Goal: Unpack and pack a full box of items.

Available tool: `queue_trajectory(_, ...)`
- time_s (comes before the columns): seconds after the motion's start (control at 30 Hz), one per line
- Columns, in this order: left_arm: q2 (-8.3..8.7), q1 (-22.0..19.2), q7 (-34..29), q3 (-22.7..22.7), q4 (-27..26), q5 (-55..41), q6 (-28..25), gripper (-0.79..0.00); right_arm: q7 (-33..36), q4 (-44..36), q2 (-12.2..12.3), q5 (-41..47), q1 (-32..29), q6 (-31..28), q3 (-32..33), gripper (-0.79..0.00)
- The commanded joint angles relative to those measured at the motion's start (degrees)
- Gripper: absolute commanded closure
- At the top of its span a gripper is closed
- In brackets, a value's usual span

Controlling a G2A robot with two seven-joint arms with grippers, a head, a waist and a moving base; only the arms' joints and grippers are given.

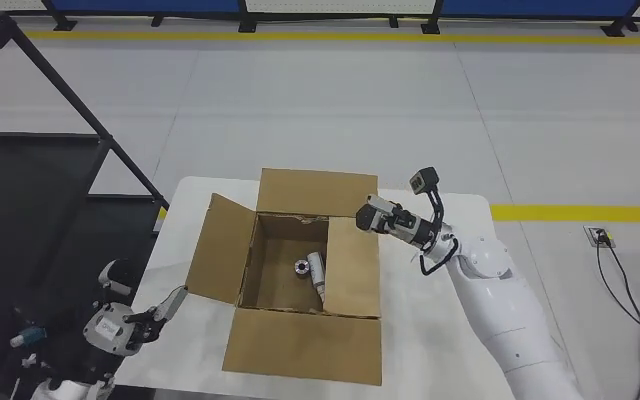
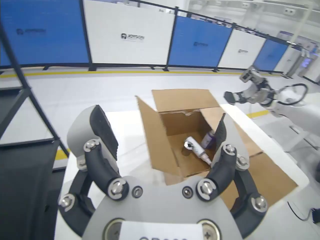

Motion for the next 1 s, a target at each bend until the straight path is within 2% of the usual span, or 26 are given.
queue_trajectory(0.0,0.29,-2.14,-5.27,3.77,-1.14,-1.81,-2.24,-0.785,-0.43,-2.35,0.86,0.21,-3.06,-0.92,2.97,-0.785)
queue_trajectory(0.1,0.65,-8.40,-13.33,10.98,0.70,-3.68,-2.46,-0.785,-0.82,-6.23,2.11,0.55,-8.20,-2.68,7.40,-0.785)
queue_trajectory(0.17,0.81,-14.60,-19.62,16.29,3.86,-5.51,-1.91,-0.785,-1.52,-8.65,2.85,0.79,-11.83,-3.63,10.34,-0.785)
queue_trajectory(0.33,0.00,-31.38,-28.71,29.42,16.21,-9.76,5.11,-0.785,-3.78,-13.50,4.22,1.33,-20.16,-4.46,16.37,-0.785)
queue_trajectory(0.4,-0.42,-35.50,-30.47,32.92,19.68,-10.42,7.01,-0.785,-4.04,-13.75,4.30,1.20,-20.64,-4.39,16.70,-0.785)
queue_trajectory(0.73,-0.42,-35.50,-30.47,32.92,19.68,-10.42,7.01,-0.785,-4.04,-13.75,4.30,1.20,-20.64,-4.39,16.70,-0.785)
queue_trajectory(0.8,-0.54,-35.38,-31.25,33.89,21.34,-12.65,7.42,-0.785,-4.34,-14.90,4.30,1.58,-21.05,-3.62,16.32,-0.785)
queue_trajectory(0.97,-1.41,-41.62,-37.23,39.06,28.71,-21.99,9.26,-0.785,-2.94,-15.99,4.98,2.98,-22.15,-3.86,18.33,-0.785)
